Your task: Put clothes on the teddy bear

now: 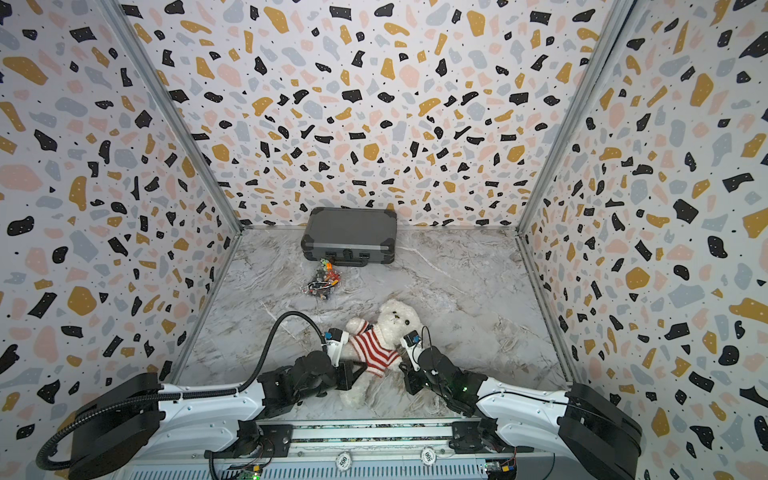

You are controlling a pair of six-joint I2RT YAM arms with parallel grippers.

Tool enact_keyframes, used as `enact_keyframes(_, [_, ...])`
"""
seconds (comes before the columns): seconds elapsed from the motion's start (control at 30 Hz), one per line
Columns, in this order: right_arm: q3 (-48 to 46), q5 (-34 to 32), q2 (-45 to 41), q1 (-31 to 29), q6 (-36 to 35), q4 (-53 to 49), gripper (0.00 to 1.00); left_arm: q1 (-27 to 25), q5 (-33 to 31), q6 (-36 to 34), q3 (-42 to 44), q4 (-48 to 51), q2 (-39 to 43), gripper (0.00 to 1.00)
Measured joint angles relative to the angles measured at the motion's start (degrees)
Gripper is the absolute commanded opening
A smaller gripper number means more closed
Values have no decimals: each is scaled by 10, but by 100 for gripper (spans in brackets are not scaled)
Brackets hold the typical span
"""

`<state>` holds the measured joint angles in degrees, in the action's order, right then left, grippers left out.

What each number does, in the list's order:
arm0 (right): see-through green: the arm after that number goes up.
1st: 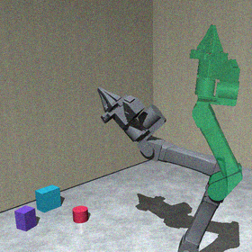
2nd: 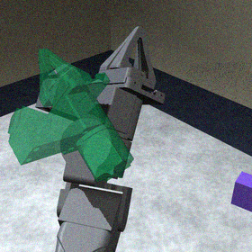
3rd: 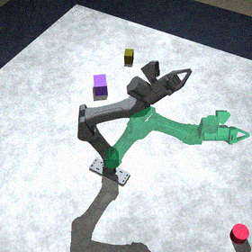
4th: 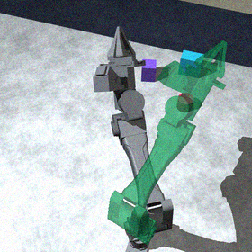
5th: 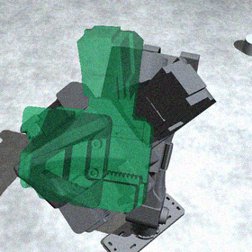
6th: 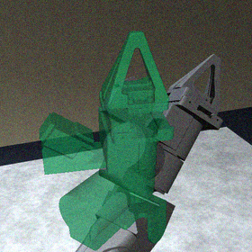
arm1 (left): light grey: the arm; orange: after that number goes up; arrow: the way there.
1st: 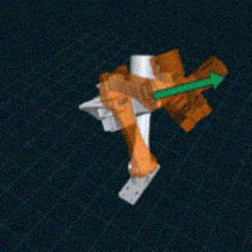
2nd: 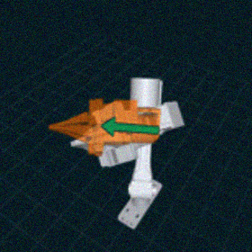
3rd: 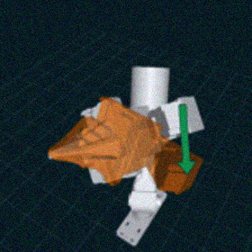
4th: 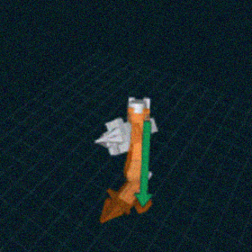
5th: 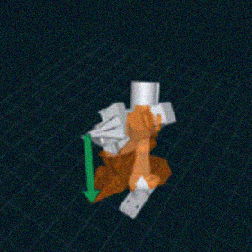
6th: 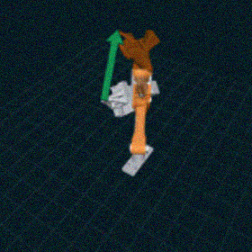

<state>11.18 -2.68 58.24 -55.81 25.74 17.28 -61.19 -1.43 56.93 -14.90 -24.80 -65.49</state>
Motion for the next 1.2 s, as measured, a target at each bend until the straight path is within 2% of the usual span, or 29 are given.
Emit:
enact_keyframes(0.13, [0, -5, 0, 1, 0, -2, 0, 0, 1, -22, -28, 50, 3, 24])
enact_keyframes(0.23, [0, -14, 0, 3, 0, -2, 0, 0, -6, -50, -63, 103, 23, 28])
enact_keyframes(0.37, [0, -24, 0, 3, 0, -2, 0, 16, -12, -93, -115, 171, 46, 28])
enact_keyframes(0.57, [-14, -33, 0, 4, 2, 3, 0, 67, -11, -159, -187, 255, 45, 29])
enact_keyframes(0.7, [-20, -34, -3, 5, 2, 3, 0, 101, -8, -207, -240, 278, 0, 28])
enact_keyframes(0.83, [-21, -36, -14, 7, 2, 3, 0, 113, -3, -249, -286, 295, -75, 23])
enact_keyframes(1.0, [-22, -42, -31, 11, 2, 2, 0, 113, 16, -272, -284, 300, -123, 20])
enact_keyframes(1.2, [-22, -45, -39, 14, 2, -1, 0, 113, 16, -278, -249, 294, -117, 18])
